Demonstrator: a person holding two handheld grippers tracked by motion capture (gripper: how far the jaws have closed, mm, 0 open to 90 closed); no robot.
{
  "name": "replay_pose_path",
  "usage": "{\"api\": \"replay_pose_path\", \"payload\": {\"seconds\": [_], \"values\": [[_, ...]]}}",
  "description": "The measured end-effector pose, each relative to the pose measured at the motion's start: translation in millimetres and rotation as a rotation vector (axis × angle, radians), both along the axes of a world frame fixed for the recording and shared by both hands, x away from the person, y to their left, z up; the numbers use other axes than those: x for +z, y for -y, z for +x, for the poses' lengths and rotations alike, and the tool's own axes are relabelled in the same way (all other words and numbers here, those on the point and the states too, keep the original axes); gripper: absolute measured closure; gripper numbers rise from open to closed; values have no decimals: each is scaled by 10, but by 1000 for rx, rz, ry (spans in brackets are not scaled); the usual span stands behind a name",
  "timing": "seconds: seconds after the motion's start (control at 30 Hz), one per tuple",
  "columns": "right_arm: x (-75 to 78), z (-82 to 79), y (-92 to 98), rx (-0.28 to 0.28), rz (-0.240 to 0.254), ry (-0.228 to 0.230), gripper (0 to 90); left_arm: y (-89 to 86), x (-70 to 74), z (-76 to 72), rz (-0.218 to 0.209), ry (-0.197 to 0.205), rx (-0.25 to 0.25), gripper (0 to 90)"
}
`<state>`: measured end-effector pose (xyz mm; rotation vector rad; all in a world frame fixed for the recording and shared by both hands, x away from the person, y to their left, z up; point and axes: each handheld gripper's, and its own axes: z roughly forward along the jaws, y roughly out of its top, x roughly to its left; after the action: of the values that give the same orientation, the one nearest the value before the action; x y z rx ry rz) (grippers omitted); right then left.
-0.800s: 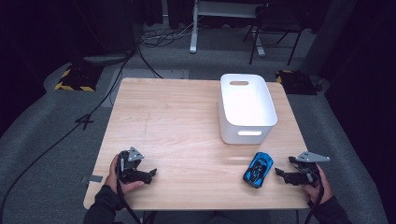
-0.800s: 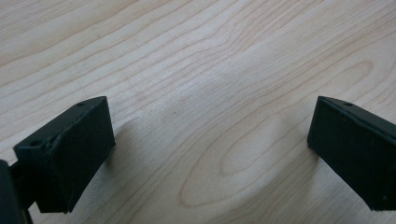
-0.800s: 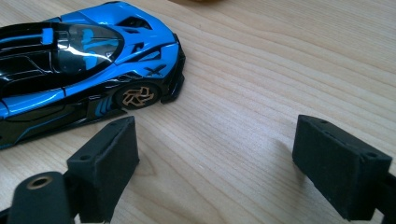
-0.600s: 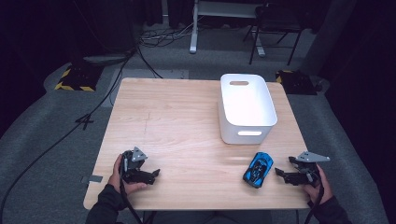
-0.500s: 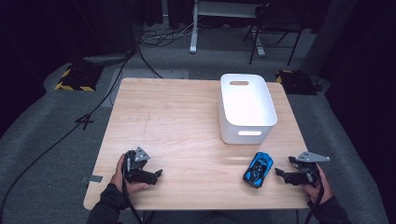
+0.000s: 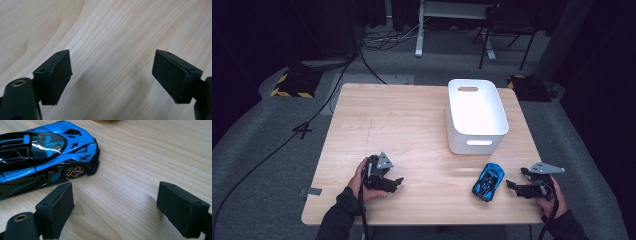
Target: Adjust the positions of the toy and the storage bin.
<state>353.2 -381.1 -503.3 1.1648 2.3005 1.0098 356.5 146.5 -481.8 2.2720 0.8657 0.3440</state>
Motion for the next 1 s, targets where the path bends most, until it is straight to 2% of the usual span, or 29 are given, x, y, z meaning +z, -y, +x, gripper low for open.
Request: {"api": "replay_pose_path", "payload": {"seconds": [0.03, 0.1, 0.13, 0.17, 0.27, 0.3, 0.33, 0.4, 0.5, 0.53, 0.57, 0.67, 0.7, 0.73, 0.83, 0.87, 0.9, 0.93, 1.0], "values": [[-1, -1, -1, -1, 1, 0, 143, 48, 40, 10, -6, 26, -7, 174], [-3, 1, -2, 0, 1, 3, 143, 128, 92, 27, -28, 34, -20, 183], [-2, 1, -2, 0, 1, 2, 143, 165, 120, 40, -31, 58, -21, 214], [-3, 0, -3, -1, 2, 3, 143, 207, 135, 56, -38, 52, -34, 236], [-3, 0, -3, -1, 3, 3, 143, 318, 177, 104, -33, 75, -49, 225], [-3, 1, -1, 1, 1, 3, 143, 349, 192, 116, -44, 68, -54, 223], [-3, 1, 0, 2, 0, 4, 143, 371, 215, 133, -43, 80, -53, 223], [-3, 1, -2, 0, 2, 3, 143, 420, 254, 166, -62, 88, -62, 223], [-3, -1, -2, 0, 3, 3, 143, 468, 296, 201, -66, 93, -75, 224], [-3, -1, -3, 0, 2, 3, 143, 511, 338, 234, -60, 115, -86, 225], [-3, -1, -3, 0, 2, 3, 143, 530, 357, 253, -60, 120, -92, 227], [-3, -1, -3, 0, 3, 3, 143, 576, 401, 310, -85, 114, -105, 227], [-3, -1, -3, 0, 3, 3, 143, 604, 418, 331, -86, 128, -106, 228], [-3, -1, -3, 0, 3, 3, 143, 623, 442, 352, -84, 124, -109, 228], [-3, -1, -3, 0, 3, 2, 143, 704, 531, 375, -94, 152, -127, 232], [-3, -1, -3, 0, 2, 3, 143, 740, 564, 379, -99, 144, -140, 237], [-3, -1, -3, 0, 3, 3, 143, 763, 592, 385, -100, 155, -146, 237], [-3, -1, -3, 0, 3, 3, 143, 803, 637, 390, -116, 169, -154, 239], [-3, -1, -3, 0, 3, 3, 143, 875, 704, 401, -130, 174, -175, 247]]}}
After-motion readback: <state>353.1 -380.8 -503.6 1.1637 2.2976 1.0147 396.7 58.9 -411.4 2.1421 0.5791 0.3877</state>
